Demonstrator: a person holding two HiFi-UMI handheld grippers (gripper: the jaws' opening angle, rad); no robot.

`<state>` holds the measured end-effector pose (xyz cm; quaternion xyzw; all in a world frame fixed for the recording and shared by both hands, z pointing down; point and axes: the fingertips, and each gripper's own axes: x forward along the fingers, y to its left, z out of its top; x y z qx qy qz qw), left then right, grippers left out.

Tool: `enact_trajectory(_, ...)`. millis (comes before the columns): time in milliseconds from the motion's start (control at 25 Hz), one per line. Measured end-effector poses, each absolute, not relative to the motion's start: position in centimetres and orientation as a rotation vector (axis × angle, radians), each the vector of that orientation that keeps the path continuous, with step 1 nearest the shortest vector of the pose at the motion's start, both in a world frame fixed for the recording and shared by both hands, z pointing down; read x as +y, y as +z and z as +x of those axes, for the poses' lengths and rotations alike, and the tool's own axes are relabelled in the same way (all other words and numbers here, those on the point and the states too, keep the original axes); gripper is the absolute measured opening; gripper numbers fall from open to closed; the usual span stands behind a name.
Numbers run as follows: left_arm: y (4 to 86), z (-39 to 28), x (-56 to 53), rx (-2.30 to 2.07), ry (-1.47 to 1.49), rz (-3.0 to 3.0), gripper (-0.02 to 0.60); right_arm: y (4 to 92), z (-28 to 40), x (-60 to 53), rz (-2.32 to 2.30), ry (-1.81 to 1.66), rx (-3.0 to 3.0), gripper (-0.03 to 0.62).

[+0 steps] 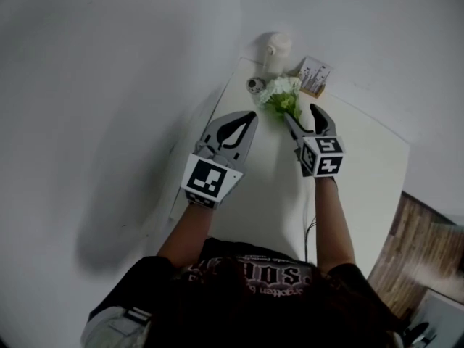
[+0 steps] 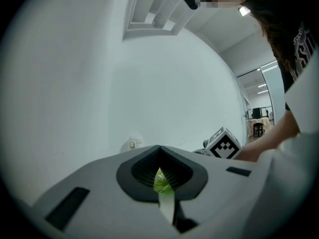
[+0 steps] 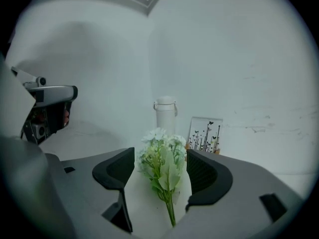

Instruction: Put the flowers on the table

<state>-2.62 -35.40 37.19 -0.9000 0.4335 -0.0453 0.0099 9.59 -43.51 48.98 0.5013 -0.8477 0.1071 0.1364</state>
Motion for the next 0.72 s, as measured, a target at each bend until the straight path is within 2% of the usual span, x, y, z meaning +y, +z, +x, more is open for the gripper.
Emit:
enact_trajectory(320, 36.0, -1.6, -33.5, 1.331, -0.108, -2.82, -0.002, 45.1, 10.7, -39.3, 1.467, 0.274, -2.5, 0.32)
enact_trajectory(480, 35.4, -0.9, -32.4, 1.326, -0.076, -2.83, -0.002, 42.6, 11.5, -36.9, 1.523, 0.217, -2.532, 0.22)
enact_trajectory(720, 35.5, -0.4, -29.8, 1.321, -0.073, -2.811, -0.002, 40.0, 12.3, -33.0, 1.561, 0.09, -2.551, 0.159)
